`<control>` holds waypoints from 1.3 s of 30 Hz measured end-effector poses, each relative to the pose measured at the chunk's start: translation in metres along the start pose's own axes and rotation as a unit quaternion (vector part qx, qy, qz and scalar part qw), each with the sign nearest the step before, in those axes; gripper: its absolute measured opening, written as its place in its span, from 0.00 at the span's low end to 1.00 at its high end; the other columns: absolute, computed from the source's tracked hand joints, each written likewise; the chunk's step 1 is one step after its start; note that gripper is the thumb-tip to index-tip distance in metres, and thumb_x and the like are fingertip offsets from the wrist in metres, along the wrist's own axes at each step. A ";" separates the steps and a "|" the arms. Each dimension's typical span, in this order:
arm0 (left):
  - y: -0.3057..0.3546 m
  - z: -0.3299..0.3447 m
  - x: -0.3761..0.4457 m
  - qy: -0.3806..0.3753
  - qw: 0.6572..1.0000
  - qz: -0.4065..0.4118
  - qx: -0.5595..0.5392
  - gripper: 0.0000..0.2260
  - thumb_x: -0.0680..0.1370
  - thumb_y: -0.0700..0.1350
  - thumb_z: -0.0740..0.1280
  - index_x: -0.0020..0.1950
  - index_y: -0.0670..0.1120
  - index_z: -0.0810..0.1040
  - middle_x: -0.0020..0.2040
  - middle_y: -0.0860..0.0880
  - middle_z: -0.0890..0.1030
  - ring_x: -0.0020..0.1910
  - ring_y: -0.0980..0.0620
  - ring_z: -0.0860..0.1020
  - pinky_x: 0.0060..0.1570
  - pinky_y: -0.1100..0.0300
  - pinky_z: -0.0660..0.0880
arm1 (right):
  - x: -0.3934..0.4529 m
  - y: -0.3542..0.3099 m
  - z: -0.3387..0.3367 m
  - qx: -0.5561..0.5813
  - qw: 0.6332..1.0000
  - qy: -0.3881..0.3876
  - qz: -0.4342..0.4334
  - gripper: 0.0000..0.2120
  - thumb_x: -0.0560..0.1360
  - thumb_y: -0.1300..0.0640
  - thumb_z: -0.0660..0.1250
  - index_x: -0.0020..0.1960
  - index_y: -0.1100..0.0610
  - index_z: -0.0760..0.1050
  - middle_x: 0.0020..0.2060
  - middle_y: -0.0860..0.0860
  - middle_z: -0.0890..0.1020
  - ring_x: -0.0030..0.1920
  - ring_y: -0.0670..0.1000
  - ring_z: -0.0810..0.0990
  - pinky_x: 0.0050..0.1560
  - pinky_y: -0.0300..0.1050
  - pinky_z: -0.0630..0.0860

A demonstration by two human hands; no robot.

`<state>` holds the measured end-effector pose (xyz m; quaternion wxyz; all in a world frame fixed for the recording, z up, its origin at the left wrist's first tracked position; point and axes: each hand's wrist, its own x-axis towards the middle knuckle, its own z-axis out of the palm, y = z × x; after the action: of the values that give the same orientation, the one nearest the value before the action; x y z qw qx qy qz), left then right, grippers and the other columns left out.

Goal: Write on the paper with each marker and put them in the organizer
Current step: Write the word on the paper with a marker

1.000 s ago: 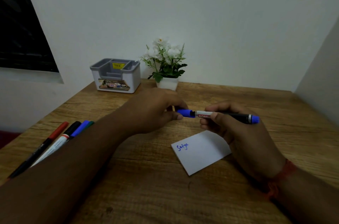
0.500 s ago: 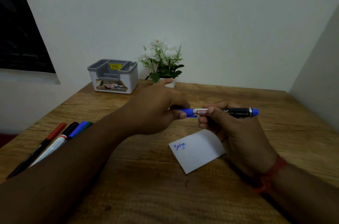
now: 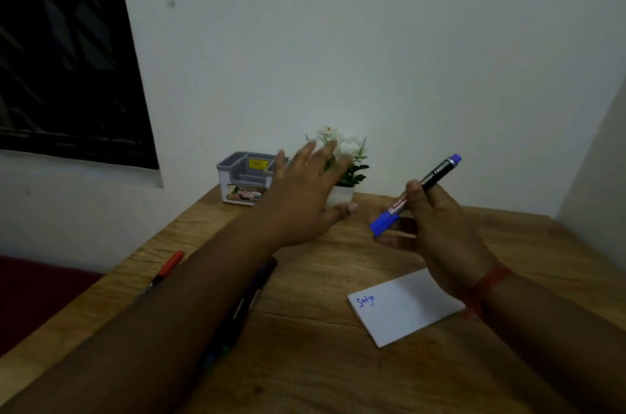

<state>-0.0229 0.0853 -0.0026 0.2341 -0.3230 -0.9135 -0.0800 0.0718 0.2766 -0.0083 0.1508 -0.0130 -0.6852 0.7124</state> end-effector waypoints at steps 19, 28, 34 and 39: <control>-0.140 0.017 -0.052 0.006 0.982 -0.172 0.080 0.39 0.71 0.74 0.34 0.76 0.57 0.29 0.77 0.50 0.27 0.75 0.44 0.26 0.72 0.33 0.35 | 0.150 -0.064 0.158 -0.735 0.623 -0.070 -0.257 0.06 0.79 0.56 0.67 0.48 0.59 0.76 0.44 0.57 0.78 0.41 0.57 0.77 0.39 0.45 0.72; -0.152 0.008 -0.050 -0.042 0.981 -0.184 0.042 0.38 0.74 0.72 0.40 0.76 0.58 0.28 0.77 0.51 0.26 0.74 0.44 0.26 0.72 0.33 0.36 | 0.214 -0.051 0.212 -0.791 0.569 -0.131 -0.182 0.05 0.76 0.64 0.67 0.42 0.64 0.78 0.42 0.58 0.81 0.37 0.54 0.75 0.42 0.44 0.73; -0.148 0.007 -0.050 -0.073 0.982 -0.170 0.047 0.37 0.77 0.71 0.46 0.77 0.57 0.30 0.77 0.50 0.27 0.74 0.43 0.26 0.72 0.32 0.37 | 0.232 -0.038 0.224 -0.790 0.573 -0.155 -0.155 0.05 0.75 0.67 0.66 0.47 0.64 0.80 0.48 0.60 0.84 0.43 0.57 0.78 0.44 0.44 0.75; -0.147 0.002 -0.051 -0.103 0.982 -0.152 0.044 0.38 0.78 0.70 0.50 0.78 0.58 0.32 0.77 0.50 0.27 0.74 0.43 0.26 0.72 0.32 0.37 | 0.230 -0.034 0.216 -0.766 0.591 -0.117 -0.224 0.12 0.75 0.70 0.64 0.58 0.64 0.73 0.57 0.63 0.77 0.56 0.63 0.79 0.49 0.49 0.74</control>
<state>-0.0814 -0.0563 -0.0280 0.1379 -0.1762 -0.9738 -0.0412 -0.1891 0.1207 0.0817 0.1592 0.1134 -0.9713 -0.1356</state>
